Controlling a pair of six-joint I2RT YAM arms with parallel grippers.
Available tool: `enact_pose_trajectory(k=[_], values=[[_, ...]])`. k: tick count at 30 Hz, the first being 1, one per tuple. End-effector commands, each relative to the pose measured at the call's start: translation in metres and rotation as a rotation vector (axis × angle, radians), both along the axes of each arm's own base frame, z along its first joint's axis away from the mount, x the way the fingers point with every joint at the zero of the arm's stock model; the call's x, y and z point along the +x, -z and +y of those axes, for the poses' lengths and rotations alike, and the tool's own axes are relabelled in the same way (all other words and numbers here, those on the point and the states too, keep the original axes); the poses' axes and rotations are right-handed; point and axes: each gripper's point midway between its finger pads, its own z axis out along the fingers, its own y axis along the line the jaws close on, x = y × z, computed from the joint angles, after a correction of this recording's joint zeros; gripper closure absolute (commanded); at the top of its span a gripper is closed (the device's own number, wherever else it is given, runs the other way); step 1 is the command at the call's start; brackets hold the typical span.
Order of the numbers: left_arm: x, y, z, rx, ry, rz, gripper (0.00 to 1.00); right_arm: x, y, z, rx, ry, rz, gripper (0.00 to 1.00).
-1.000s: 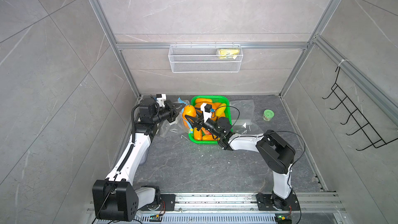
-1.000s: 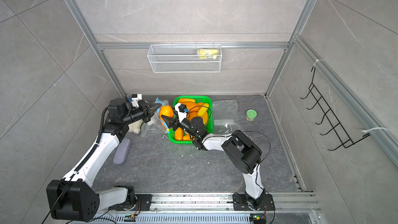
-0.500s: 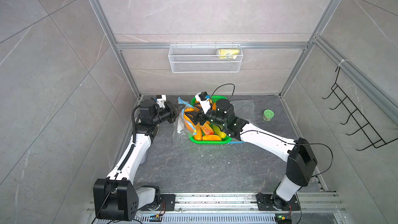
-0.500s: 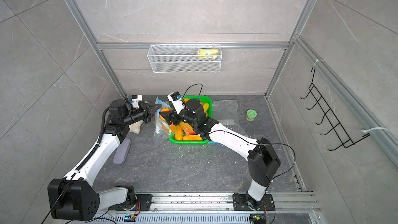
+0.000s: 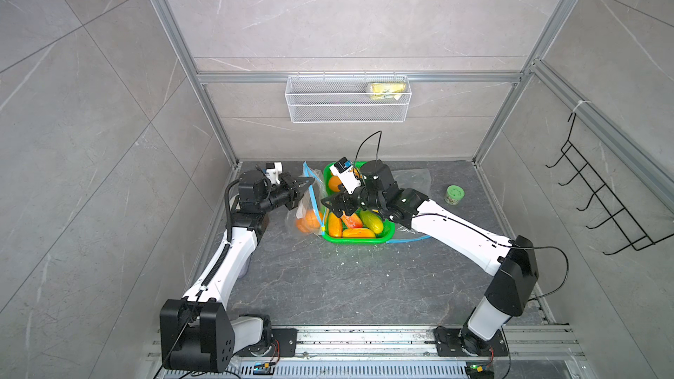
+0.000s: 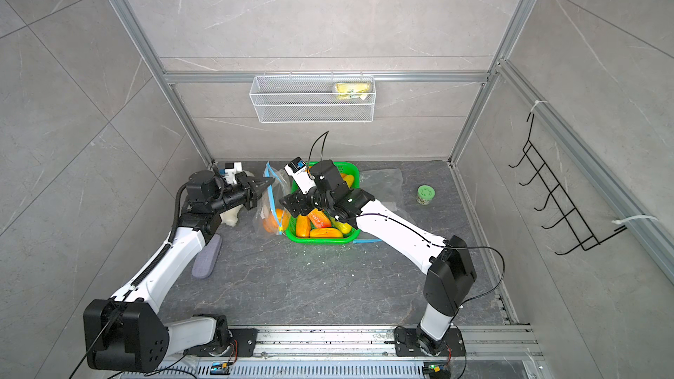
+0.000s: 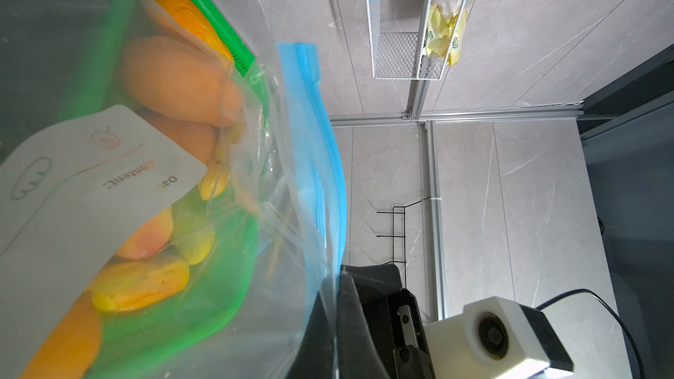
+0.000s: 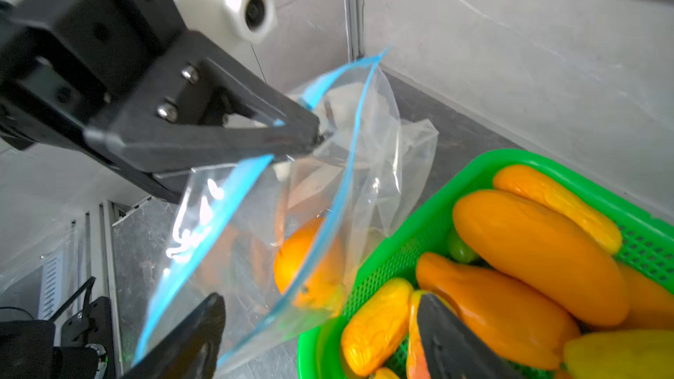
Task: Place the mango in a zip-top bag and seal the zipper
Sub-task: Place the mango in the zipper food storage bag, then pick up the mango from the basket.
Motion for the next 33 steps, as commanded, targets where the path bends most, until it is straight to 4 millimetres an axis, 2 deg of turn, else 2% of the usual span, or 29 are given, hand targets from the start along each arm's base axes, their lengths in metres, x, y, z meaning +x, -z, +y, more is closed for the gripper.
enact_pose_trajectory(k=[1, 3, 5, 8, 11, 13, 15, 20, 24, 30, 33], values=[[-0.011, -0.007, 0.001, 0.12, 0.042, -0.063, 1.0, 0.004, 0.012, -0.031, -0.028, 0.101, 0.077, 0.16], [-0.017, 0.009, 0.008, 0.215, 0.032, -0.047, 1.0, 0.008, 0.018, -0.049, -0.005, 0.156, 0.111, 0.15], [-0.023, 0.018, 0.012, 0.259, 0.017, -0.046, 1.0, 0.017, 0.029, -0.067, -0.007, 0.256, 0.146, 0.06], [-0.03, 0.02, 0.018, 0.299, -0.003, -0.073, 1.0, 0.035, 0.06, -0.081, -0.102, 0.365, 0.193, 0.01], [-0.033, 0.022, 0.02, 0.326, -0.005, -0.092, 1.0, 0.062, 0.08, -0.092, -0.171, 0.496, 0.223, 0.0], [-0.034, 0.025, 0.02, 0.336, 0.0, -0.096, 1.0, 0.08, 0.085, -0.086, -0.111, 0.55, 0.271, 0.0], [-0.034, 0.028, 0.02, 0.341, 0.002, -0.102, 1.0, 0.096, 0.088, -0.07, -0.038, 0.575, 0.316, 0.0], [-0.032, 0.037, 0.02, 0.345, 0.003, -0.091, 1.0, 0.135, 0.109, -0.049, 0.172, 0.714, 0.467, 0.0], [-0.029, 0.04, 0.019, 0.344, 0.005, -0.081, 1.0, 0.16, 0.131, -0.046, 0.251, 0.811, 0.555, 0.0], [-0.027, 0.041, 0.018, 0.328, 0.009, -0.079, 1.0, 0.184, 0.158, -0.063, 0.285, 0.997, 0.583, 0.01], [-0.026, 0.041, 0.017, 0.329, 0.011, -0.08, 1.0, 0.196, 0.169, -0.064, 0.287, 1.045, 0.616, 0.0]])
